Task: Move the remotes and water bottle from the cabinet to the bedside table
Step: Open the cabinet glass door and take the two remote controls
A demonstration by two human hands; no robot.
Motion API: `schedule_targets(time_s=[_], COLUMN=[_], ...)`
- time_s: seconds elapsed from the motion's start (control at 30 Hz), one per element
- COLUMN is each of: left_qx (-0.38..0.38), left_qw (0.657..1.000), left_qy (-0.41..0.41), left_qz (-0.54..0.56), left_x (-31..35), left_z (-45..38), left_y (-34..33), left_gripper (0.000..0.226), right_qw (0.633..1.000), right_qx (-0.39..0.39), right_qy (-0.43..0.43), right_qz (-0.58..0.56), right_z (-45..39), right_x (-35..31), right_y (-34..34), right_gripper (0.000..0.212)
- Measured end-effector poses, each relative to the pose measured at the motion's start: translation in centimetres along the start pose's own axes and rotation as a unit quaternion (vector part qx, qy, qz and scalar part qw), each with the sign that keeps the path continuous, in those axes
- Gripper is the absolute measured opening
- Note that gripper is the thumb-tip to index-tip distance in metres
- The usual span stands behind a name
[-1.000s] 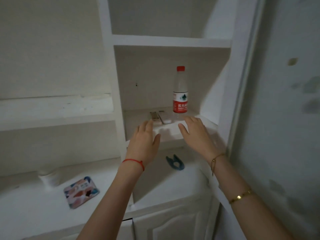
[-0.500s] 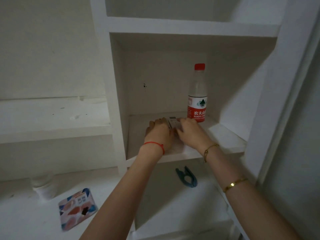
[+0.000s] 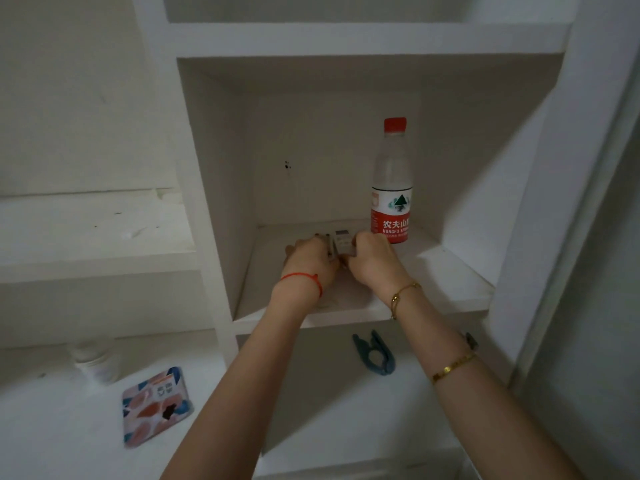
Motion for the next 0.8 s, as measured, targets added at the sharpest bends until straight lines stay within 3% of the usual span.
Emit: schedule_targets(time_s=[0.27,0.43,0.5,0.63,0.8], left_qx=[-0.003,0.049,0.077,0.106,0.126], left_qw=[1.0,0.998,0.993,0.971,0.916], left_qy=[0.005,0.011,0.03,0.057,0.02], left_qz=[0.022,0.036,0.088,0.208,0.38], left_x=[-0.5,-0.1,0.0,-0.9,-1.6], left_z=[1.2,2.2,2.8,3.9,6.4], left_y=[0.1,0.1,0.1,0.2,-0.6], left_gripper=[0.033,0.03,0.032,0.028,0.02], right_qw=[0.997,0.994,0.987,0.945,0.878], right_qx=[-0.061,-0.054,-0.042,-0.022,-0.027], right_qy=[-0.012,-0.021,-0.039,-0.069,-0.074], right_qz=[-0.047,-0.09,-0.149,-0.32,-0.473], right_z=[0.5,1.9,2.5,3.8,6.6], right_x=[0.0,-0.2,0.2,1.3,0.9], right_y=[0.4,0.9,0.9,0.5,0.6], right_gripper=[0.007,0.024,0.02,0.024,0.021])
Point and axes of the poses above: each hand's wrist, its own z-axis away from the middle knuckle, its own y-axis out of the back of the hand, x = y × z, the point moved 3 cm from there along -z, towards the middle knuckle, and after that the axes turned 7 degrees about -x, right-handed, at the moved point
